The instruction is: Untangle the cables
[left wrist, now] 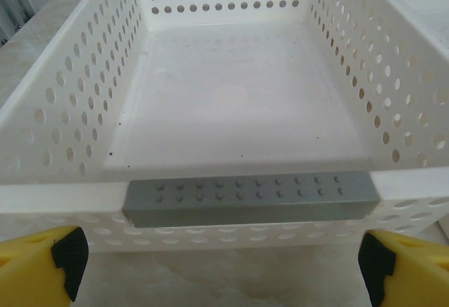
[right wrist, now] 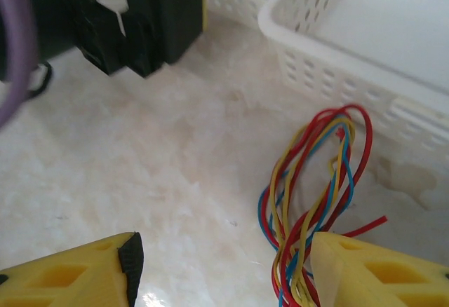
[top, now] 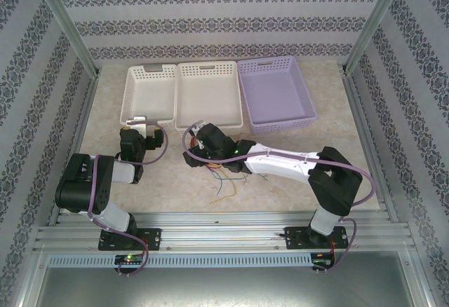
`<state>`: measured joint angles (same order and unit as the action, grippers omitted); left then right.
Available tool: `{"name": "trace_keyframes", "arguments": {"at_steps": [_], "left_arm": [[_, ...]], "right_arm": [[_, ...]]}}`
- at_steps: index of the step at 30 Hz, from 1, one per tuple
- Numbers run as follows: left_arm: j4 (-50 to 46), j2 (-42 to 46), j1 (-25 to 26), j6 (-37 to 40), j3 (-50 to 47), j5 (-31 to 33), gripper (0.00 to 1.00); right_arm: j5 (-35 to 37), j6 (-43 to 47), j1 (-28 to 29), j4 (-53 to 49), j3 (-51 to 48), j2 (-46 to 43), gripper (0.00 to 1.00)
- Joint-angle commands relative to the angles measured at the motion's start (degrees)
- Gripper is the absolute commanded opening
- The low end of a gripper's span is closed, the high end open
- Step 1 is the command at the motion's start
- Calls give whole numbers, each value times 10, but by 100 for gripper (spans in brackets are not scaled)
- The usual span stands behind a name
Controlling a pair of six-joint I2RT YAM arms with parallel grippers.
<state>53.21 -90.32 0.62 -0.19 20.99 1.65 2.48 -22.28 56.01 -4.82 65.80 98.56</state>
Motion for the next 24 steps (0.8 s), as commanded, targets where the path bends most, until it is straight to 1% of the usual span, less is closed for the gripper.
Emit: {"name": "trace_keyframes", "arguments": {"at_steps": [1, 3, 5, 9, 11, 12, 14, 15, 16, 18, 20, 22, 23, 24], "left_arm": [[48, 1, -4, -5, -12, 15, 100], [45, 14, -4, -8, -17, 21, 100], [18, 38, -4, -11, -14, 27, 100], [-16, 100, -4, -11, -24, 31, 100], [-51, 143, -4, -13, -25, 30, 100], [-96, 170, -3, -25, -15, 40, 100], [-230, 216, -2, -79, 32, 77, 100], [-310, 231, -2, -100, 65, 82, 100], [-378, 238, -2, -116, 97, 78, 100], [-479, 242, -2, -139, 151, 64, 100], [-526, 244, -2, -174, 175, 50, 100], [-568, 257, -3, -275, 182, 52, 100], [-586, 264, -4, -305, 186, 40, 100], [-602, 270, -6, -308, 193, 9, 100]], "right_arm": [[0, -14, -15, -23, 15, 22, 63], [13, -13, -15, -36, 18, 34, 62], [31, -16, -15, -37, 14, 41, 62], [67, -26, -16, -40, 13, 55, 62], [60, -25, -17, -33, 17, 66, 62], [54, -24, -17, -34, 24, 77, 62], [45, -23, -18, -45, 42, 98, 61], [44, -23, -18, -47, 49, 107, 59], [45, -26, -18, -45, 51, 112, 58], [46, -31, -21, -37, 46, 115, 57], [44, -38, -25, -29, 42, 116, 52], [38, -41, -30, -26, 42, 117, 46], [37, -41, -32, -26, 44, 118, 43], [33, -40, -33, -26, 45, 119, 40]]}}
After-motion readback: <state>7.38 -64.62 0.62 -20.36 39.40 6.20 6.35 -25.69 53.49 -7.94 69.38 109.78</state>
